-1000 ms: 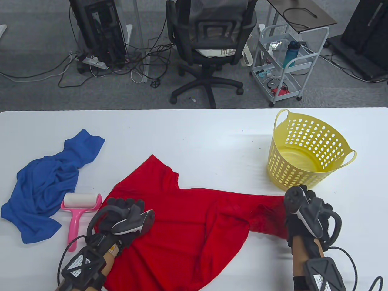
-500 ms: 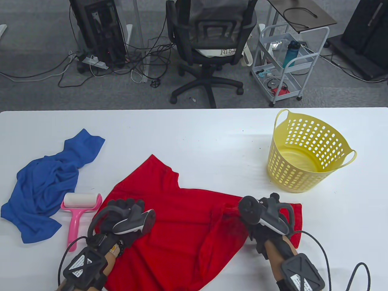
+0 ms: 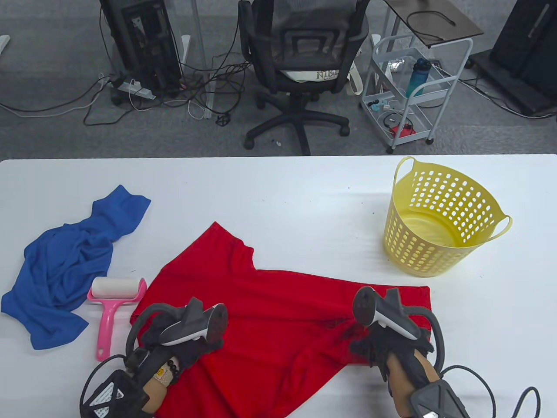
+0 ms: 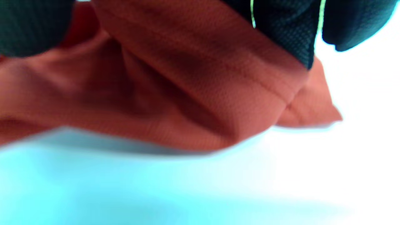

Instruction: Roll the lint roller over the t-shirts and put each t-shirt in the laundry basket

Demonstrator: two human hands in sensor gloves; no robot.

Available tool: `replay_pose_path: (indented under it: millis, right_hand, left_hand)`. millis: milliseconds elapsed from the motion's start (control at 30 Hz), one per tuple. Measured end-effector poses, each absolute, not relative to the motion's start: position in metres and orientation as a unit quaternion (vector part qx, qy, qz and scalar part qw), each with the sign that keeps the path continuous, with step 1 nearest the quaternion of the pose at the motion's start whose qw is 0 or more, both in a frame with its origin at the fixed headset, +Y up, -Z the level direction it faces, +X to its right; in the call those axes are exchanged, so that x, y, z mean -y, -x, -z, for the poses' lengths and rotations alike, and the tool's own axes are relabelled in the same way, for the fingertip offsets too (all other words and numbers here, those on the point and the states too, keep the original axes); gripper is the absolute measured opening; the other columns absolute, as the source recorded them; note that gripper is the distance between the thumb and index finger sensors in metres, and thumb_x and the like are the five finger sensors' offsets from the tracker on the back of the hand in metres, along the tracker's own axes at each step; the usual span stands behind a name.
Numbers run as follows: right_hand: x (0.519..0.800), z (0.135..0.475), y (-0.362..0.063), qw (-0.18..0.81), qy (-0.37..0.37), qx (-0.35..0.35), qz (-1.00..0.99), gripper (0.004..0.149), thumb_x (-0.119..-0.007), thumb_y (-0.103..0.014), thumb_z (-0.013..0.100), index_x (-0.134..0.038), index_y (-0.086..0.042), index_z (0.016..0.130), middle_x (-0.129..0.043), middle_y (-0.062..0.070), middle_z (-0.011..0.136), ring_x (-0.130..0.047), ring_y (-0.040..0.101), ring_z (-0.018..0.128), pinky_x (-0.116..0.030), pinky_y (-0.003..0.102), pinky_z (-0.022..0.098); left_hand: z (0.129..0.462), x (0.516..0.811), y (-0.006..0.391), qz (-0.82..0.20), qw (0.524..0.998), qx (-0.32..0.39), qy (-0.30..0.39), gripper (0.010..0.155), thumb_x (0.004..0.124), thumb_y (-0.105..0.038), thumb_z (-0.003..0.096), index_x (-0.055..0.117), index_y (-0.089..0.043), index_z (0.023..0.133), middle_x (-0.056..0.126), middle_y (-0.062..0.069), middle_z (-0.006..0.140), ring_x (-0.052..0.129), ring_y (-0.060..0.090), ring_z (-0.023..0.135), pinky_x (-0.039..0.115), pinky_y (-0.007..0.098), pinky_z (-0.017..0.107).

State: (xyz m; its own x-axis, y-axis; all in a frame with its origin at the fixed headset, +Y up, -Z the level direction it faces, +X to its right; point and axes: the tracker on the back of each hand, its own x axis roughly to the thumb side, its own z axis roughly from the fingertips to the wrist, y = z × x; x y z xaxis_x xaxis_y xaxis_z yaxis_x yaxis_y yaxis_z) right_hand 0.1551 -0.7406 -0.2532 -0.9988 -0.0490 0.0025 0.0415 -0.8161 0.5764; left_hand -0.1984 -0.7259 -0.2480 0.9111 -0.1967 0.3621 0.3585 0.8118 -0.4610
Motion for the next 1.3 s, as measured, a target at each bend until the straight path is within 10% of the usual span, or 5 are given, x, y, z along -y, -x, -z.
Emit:
replay_pose_path:
  millis: [133, 267, 900, 1100, 1300]
  right_hand:
    - [0.769, 0.262, -0.148, -0.05, 0.045, 0.321, 0.945, 0.099, -0.064, -0.062, 0.037, -0.011, -0.003, 0.096, -0.01, 0.042, 0.093, -0.021, 0.071, 0.082, -0.035, 0.079, 0.057]
    - [0.777, 0.277, -0.147, -0.143, 0.034, 0.275, 0.95, 0.094, -0.067, -0.059, 0.038, -0.012, -0.012, 0.098, -0.001, 0.032, 0.096, -0.003, 0.064, 0.084, -0.017, 0.077, 0.058]
    - [0.787, 0.43, -0.1, -0.136, -0.019, 0.234, 0.963, 0.082, -0.06, -0.058, 0.039, -0.019, -0.02, 0.099, -0.006, 0.023, 0.1, -0.006, 0.055, 0.09, -0.018, 0.073, 0.062]
    - [0.76, 0.42, -0.09, 0.072, -0.035, 0.049, 0.996, 0.068, -0.058, -0.052, 0.039, -0.037, -0.027, 0.1, -0.037, 0.017, 0.108, -0.031, 0.053, 0.1, -0.023, 0.076, 0.065]
    - [0.705, 0.375, -0.119, -0.015, 0.01, -0.055, 0.998, 0.048, -0.072, -0.038, 0.04, -0.078, -0.026, 0.086, -0.08, 0.013, 0.093, -0.072, 0.047, 0.091, -0.046, 0.072, 0.065]
  left_hand:
    - [0.255, 0.759, 0.202, 0.207, 0.915, 0.138, 0.316, 0.102, 0.06, -0.069, 0.0342, 0.033, -0.003, 0.107, 0.05, 0.036, 0.108, 0.069, 0.061, 0.091, 0.07, 0.07, 0.061]
    - [0.271, 0.769, 0.2, 0.216, 0.926, 0.138, 0.278, 0.105, 0.052, -0.069, 0.0328, 0.023, -0.001, 0.107, 0.041, 0.036, 0.11, 0.059, 0.063, 0.094, 0.063, 0.07, 0.065]
    - [0.418, 0.777, 0.225, 0.177, 0.955, -0.011, 0.239, 0.1, 0.046, -0.072, 0.0267, 0.027, -0.016, 0.108, 0.044, 0.021, 0.115, 0.057, 0.049, 0.102, 0.053, 0.068, 0.073]
    - [0.418, 0.779, 0.251, 0.19, 0.952, -0.056, 0.235, 0.097, 0.039, -0.07, 0.0271, 0.023, -0.018, 0.108, 0.04, 0.017, 0.117, 0.045, 0.048, 0.107, 0.039, 0.072, 0.074]
    - [0.404, 0.759, 0.244, 0.241, 0.959, -0.032, 0.147, 0.092, 0.053, -0.067, 0.0359, 0.03, -0.018, 0.11, 0.05, 0.015, 0.117, 0.048, 0.048, 0.108, 0.041, 0.071, 0.074]
